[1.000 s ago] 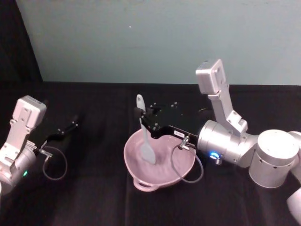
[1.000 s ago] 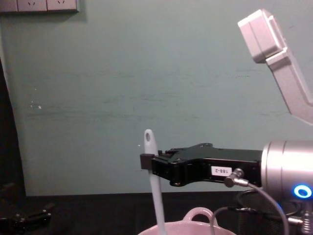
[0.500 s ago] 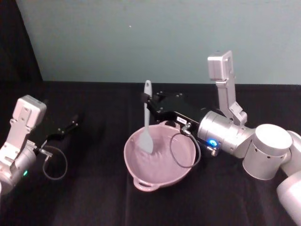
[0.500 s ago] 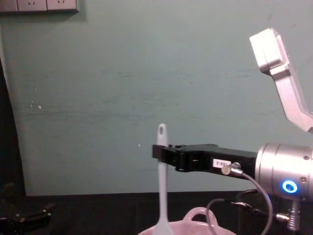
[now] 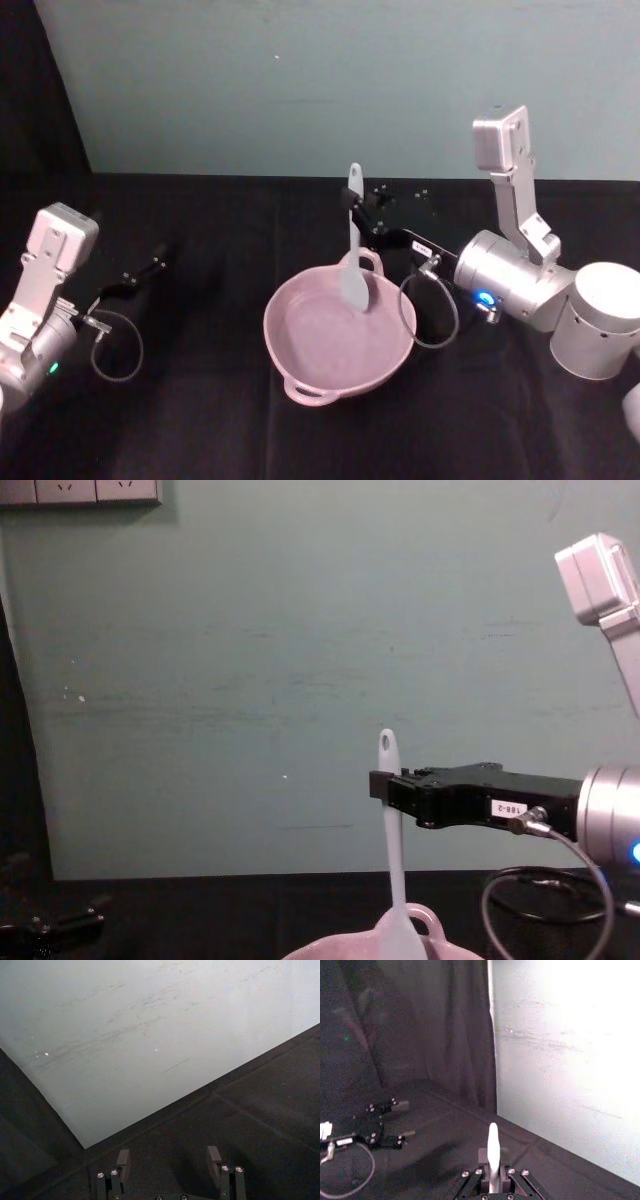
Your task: Use the one hand to pick up the spoon and stir the clear water in the bowl.
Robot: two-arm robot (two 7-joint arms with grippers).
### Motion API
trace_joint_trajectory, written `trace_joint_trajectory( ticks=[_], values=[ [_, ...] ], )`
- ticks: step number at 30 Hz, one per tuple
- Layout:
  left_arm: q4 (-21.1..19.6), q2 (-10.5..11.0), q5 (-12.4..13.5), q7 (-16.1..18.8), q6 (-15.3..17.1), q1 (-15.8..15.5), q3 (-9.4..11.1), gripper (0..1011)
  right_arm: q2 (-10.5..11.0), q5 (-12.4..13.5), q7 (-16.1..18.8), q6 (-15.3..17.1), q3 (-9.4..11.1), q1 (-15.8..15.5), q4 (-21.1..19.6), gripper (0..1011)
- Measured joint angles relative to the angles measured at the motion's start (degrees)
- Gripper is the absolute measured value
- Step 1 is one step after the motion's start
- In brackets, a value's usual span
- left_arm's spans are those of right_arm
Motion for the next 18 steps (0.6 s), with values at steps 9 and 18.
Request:
trace_joint_trajectory(
  ticks=[9,18],
  values=[
    [0.0,0.0,0.0,0.0,0.0,0.0,0.0,1005,2.42,-4.87,1.77,0.15,-2.32,-1.02,-4.98,120],
    [0.0,0.0,0.0,0.0,0.0,0.0,0.0,1005,1.4,-5.17,4.06,0.94,-4.22,-2.02,-7.42,120]
  ],
)
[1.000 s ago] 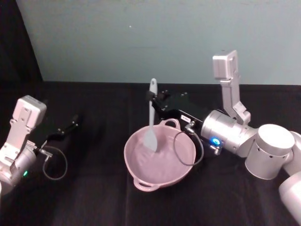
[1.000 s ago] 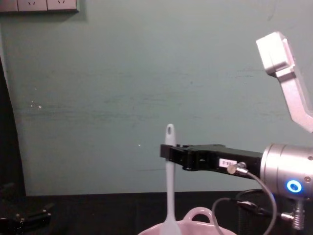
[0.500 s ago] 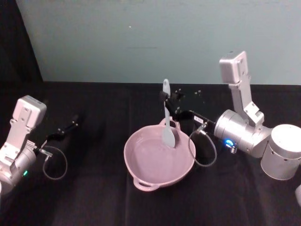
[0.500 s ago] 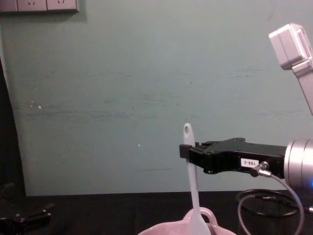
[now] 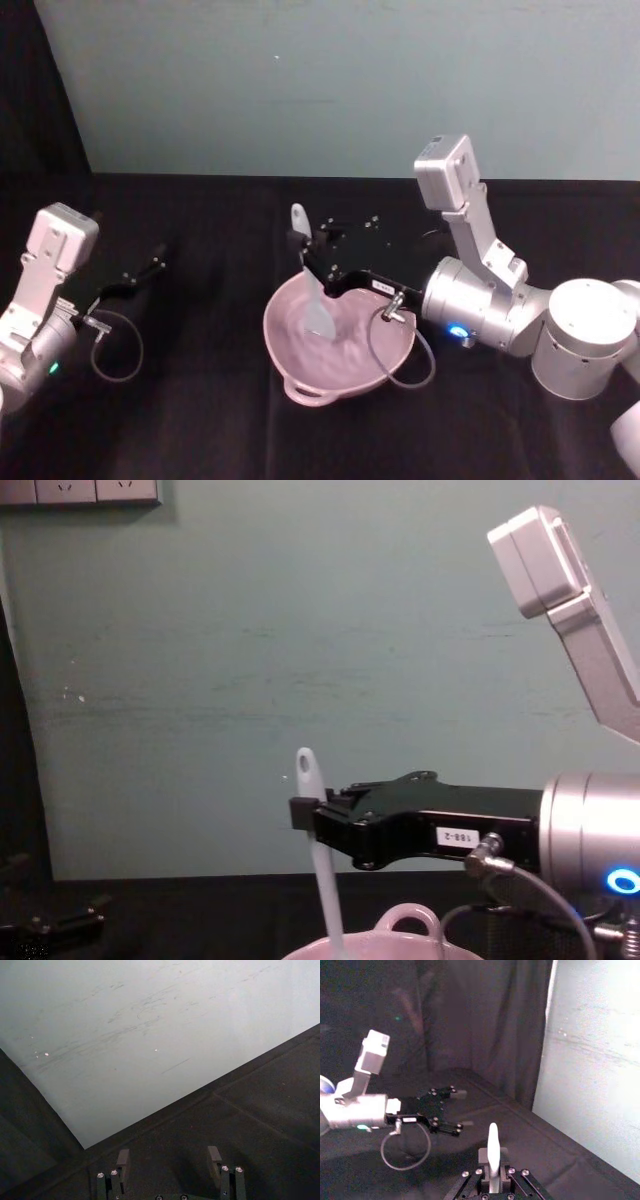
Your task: Use the one hand to pick up the spoon and stir the clear water in the bowl.
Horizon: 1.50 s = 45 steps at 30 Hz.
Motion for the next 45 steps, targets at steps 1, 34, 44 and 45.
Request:
trace_joint_trajectory(
  ticks=[1,34,44,45],
  values=[
    [0.0,0.0,0.0,0.0,0.0,0.0,0.0,1005,0.0,0.0,0.0,0.0,0.0,0.0,0.0,120],
    [0.0,0.0,0.0,0.0,0.0,0.0,0.0,1005,-2.84,6.22,-4.17,-2.33,6.19,0.51,7.29,120],
    [0.0,0.0,0.0,0.0,0.0,0.0,0.0,1005,-0.31,4.66,-3.81,-0.35,5.2,-2.39,1.8,120],
    [0.0,0.0,0.0,0.0,0.0,0.0,0.0,1005,-0.27,4.53,-3.69,-0.22,4.97,-2.55,1.49,120]
  ],
)
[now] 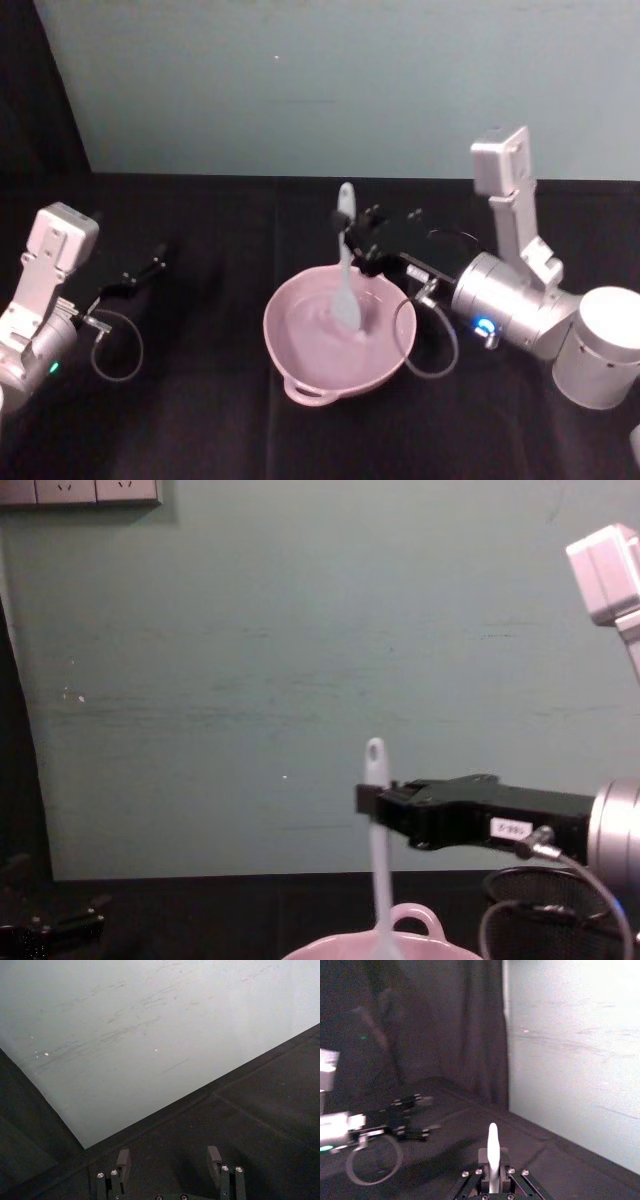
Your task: Use the one hand to pick up the spoon and stir the clear water in the bowl.
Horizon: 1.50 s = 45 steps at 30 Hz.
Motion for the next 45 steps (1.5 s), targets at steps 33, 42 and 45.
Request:
trace_joint_trajectory(
  ticks=[33,42,45],
  values=[
    [0.0,0.0,0.0,0.0,0.0,0.0,0.0,1005,1.26,8.3,-0.75,3.95,3.82,0.39,-8.52,120],
    [0.0,0.0,0.0,0.0,0.0,0.0,0.0,1005,4.09,14.92,0.32,7.85,7.84,3.02,-5.16,120],
    [0.0,0.0,0.0,0.0,0.0,0.0,0.0,1005,5.15,16.23,0.65,8.41,8.7,3.8,-3.82,120]
  ],
)
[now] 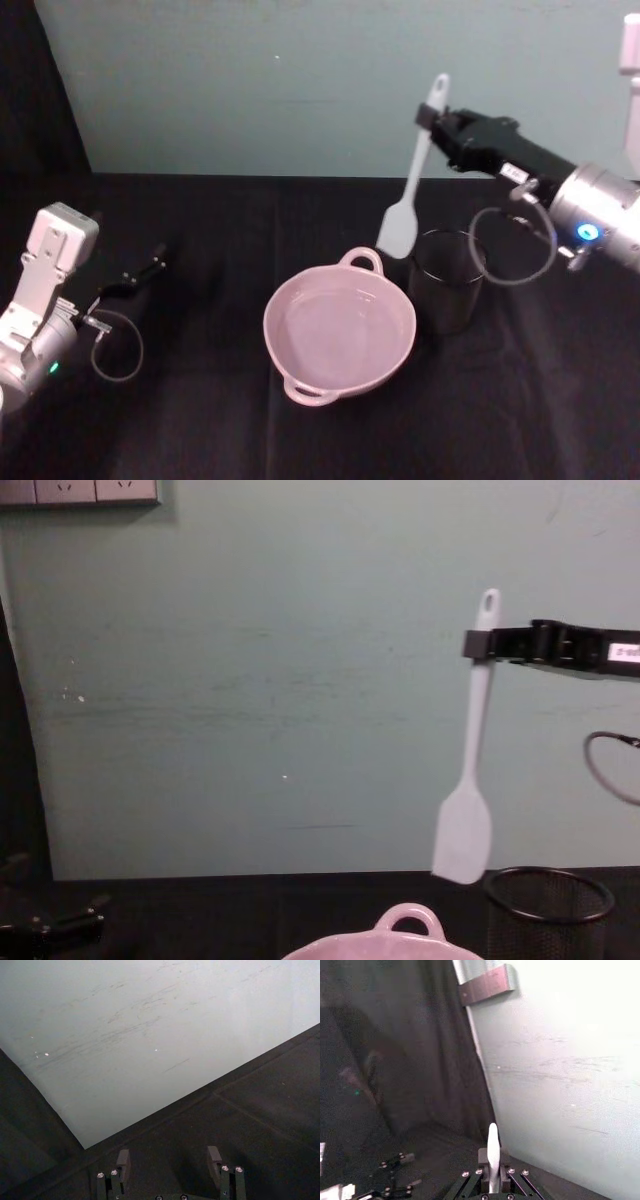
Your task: Use the one hand to pick up the spoon and stir the clear water in the bowl.
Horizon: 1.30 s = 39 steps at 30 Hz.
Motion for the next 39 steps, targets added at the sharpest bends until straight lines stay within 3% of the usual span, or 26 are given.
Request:
trace_joint_trajectory(
  ticks=[11,17,27,31,39],
  values=[
    [0.0,0.0,0.0,0.0,0.0,0.0,0.0,1005,3.12,2.56,-0.43,-0.93,2.25,0.7,3.94,120],
    [0.0,0.0,0.0,0.0,0.0,0.0,0.0,1005,3.8,3.3,-1.26,-1.83,2.38,0.08,4.91,120],
    [0.0,0.0,0.0,0.0,0.0,0.0,0.0,1005,3.39,3.78,-1.74,-3.3,-0.25,-0.77,7.39,120],
    [0.0,0.0,0.0,0.0,0.0,0.0,0.0,1005,3.06,2.58,-2.14,-4.07,-1.87,-1.09,8.68,120],
    [0.0,0.0,0.0,0.0,0.0,0.0,0.0,1005,2.09,1.71,-2.39,-4.92,-2.77,-1.76,10.46,120]
  ],
)
